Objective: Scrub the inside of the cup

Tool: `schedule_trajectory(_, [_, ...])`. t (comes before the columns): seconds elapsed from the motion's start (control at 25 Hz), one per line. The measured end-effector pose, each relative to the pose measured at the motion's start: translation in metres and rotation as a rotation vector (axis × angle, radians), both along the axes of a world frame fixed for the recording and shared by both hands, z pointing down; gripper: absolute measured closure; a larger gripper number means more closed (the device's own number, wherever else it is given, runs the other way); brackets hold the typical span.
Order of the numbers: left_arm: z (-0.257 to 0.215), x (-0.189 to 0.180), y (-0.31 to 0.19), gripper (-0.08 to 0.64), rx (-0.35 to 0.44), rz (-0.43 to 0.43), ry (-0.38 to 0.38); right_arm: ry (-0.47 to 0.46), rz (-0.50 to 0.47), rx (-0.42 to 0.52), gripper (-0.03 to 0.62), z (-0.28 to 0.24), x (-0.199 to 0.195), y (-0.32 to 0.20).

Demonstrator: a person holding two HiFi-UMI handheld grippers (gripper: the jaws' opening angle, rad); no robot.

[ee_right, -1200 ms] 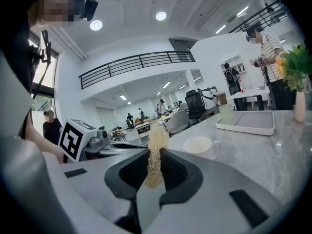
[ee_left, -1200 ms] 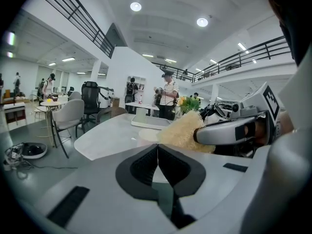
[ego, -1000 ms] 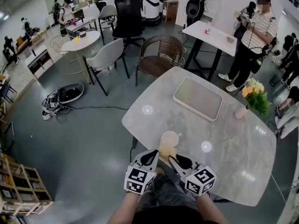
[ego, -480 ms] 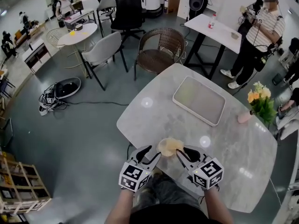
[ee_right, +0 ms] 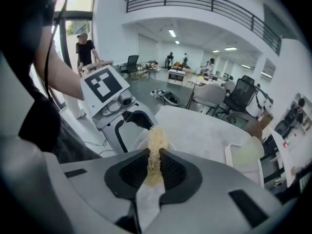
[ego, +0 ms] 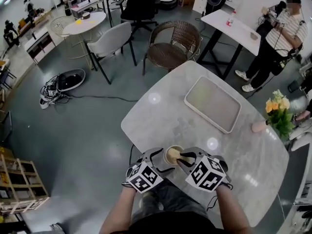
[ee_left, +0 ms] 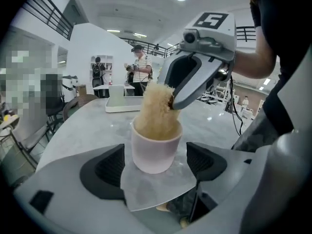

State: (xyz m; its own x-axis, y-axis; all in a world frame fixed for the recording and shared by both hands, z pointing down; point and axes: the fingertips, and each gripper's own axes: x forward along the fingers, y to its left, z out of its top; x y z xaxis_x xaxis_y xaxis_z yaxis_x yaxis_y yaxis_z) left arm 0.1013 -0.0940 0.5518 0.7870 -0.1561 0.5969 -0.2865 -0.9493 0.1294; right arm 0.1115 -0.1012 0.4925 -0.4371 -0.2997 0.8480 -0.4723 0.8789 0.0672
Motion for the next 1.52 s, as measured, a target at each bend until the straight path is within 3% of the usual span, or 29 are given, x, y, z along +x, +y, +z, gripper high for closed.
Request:
schedule_trajectory(0.2, [0.009,0.004,-0.005,0.169,-0.003,0.065,-0.032,0.117,-0.100,-0.078,0.531,0.025,-0.010,-0.002])
schedule_trajectory(0.4, [0.015,0.011,-0.007,0.169,0.030,0.116,-0.067,0.194,-0.125,-0.143,0.531,0.045,-0.012,-0.004])
schedule_trajectory(0.64, [0.035,0.014,-0.007,0.170,0.157,0.149,-0.238,0.235,-0.129,-0.204,0.531,0.058,-0.013,-0.006])
schedule_trajectory(0.84, [0.028,0.016,-0.002,0.175,0.127,0.061,-0.214,0.262,-0.198,-0.210,0.531,0.062,-0.010,-0.004])
schedule_trajectory(1.08, [0.022,0.015,0.015,0.175,0.097,0.034,-0.201,0.284,-0.280,-0.212,0.531,0.063,-0.007,0.003])
schedule_trajectory(1.52, [0.008,0.016,0.039,0.175,0.081,0.034,-0.171,0.161,-0.285,-0.274,0.532,0.052,-0.006,0.019])
